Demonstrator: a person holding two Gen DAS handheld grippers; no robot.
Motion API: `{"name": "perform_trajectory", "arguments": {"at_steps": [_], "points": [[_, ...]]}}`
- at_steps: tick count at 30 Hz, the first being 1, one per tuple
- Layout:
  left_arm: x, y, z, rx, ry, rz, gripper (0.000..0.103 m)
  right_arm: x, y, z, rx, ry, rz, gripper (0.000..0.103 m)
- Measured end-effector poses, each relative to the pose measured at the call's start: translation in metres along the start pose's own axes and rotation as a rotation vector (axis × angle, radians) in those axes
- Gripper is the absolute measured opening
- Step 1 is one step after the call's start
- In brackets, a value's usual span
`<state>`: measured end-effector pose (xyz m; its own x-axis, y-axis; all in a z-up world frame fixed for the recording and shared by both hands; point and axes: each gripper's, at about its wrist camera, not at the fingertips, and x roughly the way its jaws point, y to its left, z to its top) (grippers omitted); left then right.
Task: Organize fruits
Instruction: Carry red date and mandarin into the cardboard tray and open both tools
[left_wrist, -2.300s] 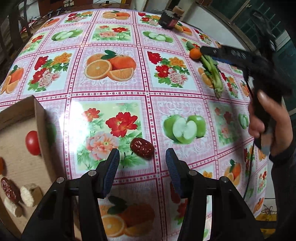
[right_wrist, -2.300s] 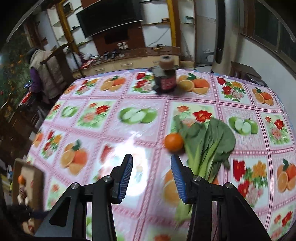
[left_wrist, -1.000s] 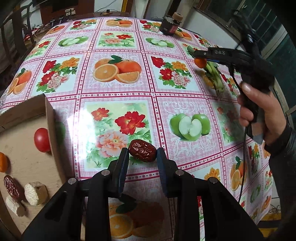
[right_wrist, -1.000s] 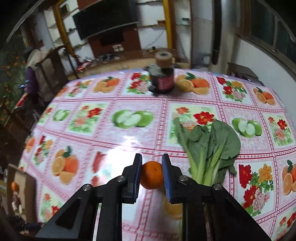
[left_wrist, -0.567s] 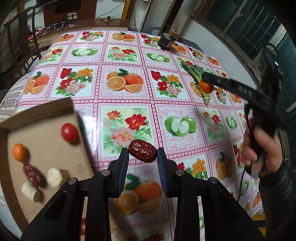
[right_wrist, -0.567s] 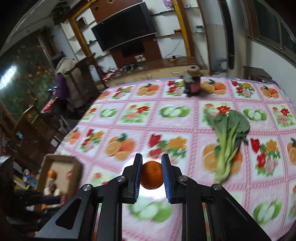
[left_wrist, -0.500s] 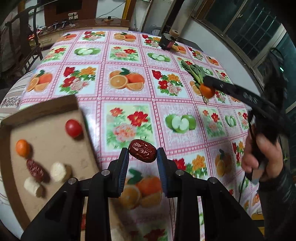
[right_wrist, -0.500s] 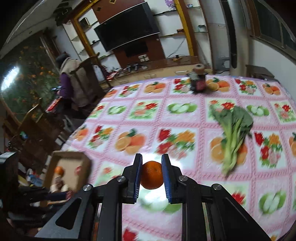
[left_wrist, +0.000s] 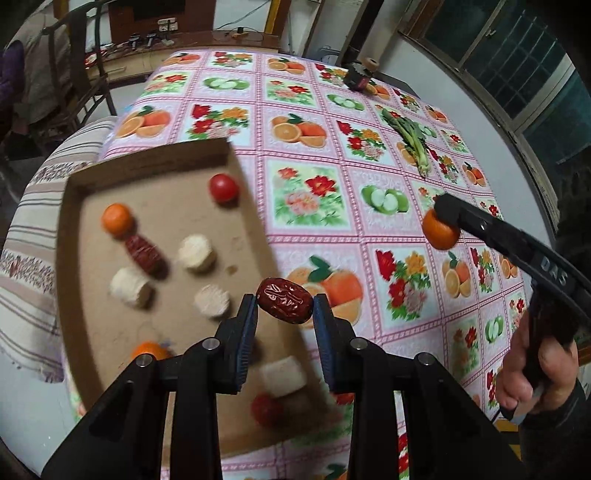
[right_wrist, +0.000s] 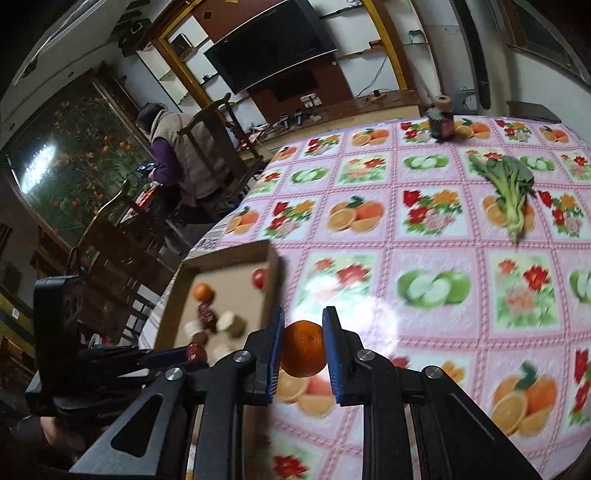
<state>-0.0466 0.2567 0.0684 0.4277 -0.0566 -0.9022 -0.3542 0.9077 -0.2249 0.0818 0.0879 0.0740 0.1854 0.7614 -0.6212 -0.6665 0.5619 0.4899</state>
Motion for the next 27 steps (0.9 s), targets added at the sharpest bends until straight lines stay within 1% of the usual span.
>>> {"name": "perform_trajectory", "arguments": {"at_steps": [8,15,17,24,27], "points": [[-0.022,0.023,-0.020,-0.007,-0.015,0.034,0.028,-0.007,0.042,-0.024,-0.015,0.017,0.013,0.021],[-0.034,0.038,-0.033,-0.012,-0.030,0.058,0.028,-0.004,0.066,-0.038,-0.038,0.041,0.025,0.021],[-0.037,0.042,-0.036,-0.010,-0.037,0.075,0.028,-0.002,0.073,-0.041,-0.044,0.047,0.032,0.021],[-0.042,0.055,-0.043,-0.023,-0.041,0.095,0.028,0.005,0.093,-0.046,-0.074,0.066,0.057,0.021],[-0.044,0.059,-0.045,-0.023,-0.047,0.115,0.028,0.008,0.100,-0.048,-0.085,0.070,0.070,0.021]]}}
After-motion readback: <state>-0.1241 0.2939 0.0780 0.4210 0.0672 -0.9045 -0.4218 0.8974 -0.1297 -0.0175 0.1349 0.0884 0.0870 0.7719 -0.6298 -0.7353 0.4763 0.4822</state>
